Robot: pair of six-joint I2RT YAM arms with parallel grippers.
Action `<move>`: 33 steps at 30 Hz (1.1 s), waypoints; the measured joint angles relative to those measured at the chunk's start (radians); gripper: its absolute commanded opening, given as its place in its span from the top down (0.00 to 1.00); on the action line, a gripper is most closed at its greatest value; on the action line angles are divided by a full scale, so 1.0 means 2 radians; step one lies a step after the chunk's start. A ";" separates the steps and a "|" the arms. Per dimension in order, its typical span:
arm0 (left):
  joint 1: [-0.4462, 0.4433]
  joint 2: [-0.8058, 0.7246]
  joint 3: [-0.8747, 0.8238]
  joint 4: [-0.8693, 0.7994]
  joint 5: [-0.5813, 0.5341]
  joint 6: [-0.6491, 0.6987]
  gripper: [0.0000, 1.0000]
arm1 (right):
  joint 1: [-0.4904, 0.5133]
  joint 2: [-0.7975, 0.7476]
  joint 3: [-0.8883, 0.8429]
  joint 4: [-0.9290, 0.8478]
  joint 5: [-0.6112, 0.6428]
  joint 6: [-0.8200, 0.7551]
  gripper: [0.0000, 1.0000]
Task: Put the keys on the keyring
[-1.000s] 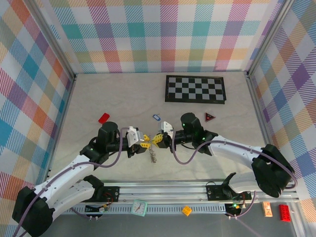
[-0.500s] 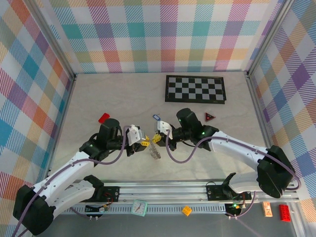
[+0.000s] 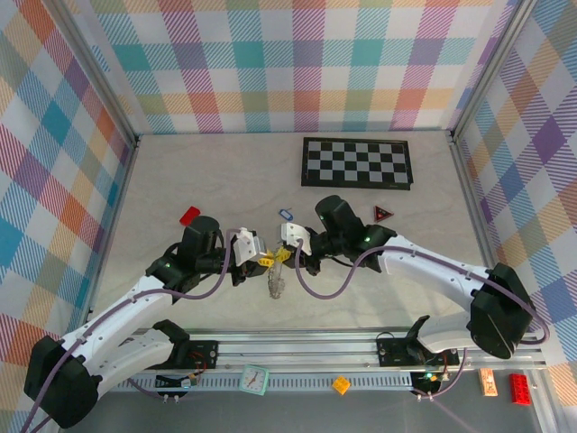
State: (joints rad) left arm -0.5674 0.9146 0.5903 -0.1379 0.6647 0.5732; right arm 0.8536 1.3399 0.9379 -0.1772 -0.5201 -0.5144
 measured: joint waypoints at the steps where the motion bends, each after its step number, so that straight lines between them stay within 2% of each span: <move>1: 0.000 0.000 0.001 0.000 0.000 0.000 0.85 | 0.000 0.001 0.002 -0.003 0.002 -0.001 1.00; 8: 0.000 0.000 0.006 -0.005 0.004 0.000 0.99 | 0.002 0.004 0.007 -0.015 0.010 -0.009 1.00; 10: 0.000 0.001 0.006 -0.007 0.006 0.001 1.00 | 0.002 0.004 0.007 -0.016 0.012 -0.009 1.00; 11: 0.000 0.001 0.006 -0.008 0.006 0.001 1.00 | 0.002 0.004 0.007 -0.015 0.012 -0.009 0.94; 12: 0.000 0.001 0.006 -0.008 0.006 0.000 1.00 | 0.002 0.004 0.006 -0.014 0.012 -0.005 0.82; 13: 0.000 0.001 0.006 -0.007 0.006 0.000 1.00 | 0.002 0.003 0.004 -0.010 0.011 0.000 0.77; 15: 0.000 0.002 0.007 -0.008 0.006 0.000 1.00 | 0.001 -0.001 -0.005 0.006 0.009 0.007 0.75; 21: -0.001 0.002 0.007 -0.007 0.004 0.000 1.00 | -0.009 -0.011 -0.038 0.041 0.000 0.029 0.75; 33: -0.006 0.002 0.006 -0.003 0.003 0.000 1.00 | -0.011 -0.005 -0.040 0.067 -0.017 0.044 0.83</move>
State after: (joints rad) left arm -0.5797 0.9176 0.6029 -0.1440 0.6716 0.5732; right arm 0.8322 1.3308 0.8581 -0.0429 -0.5533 -0.4263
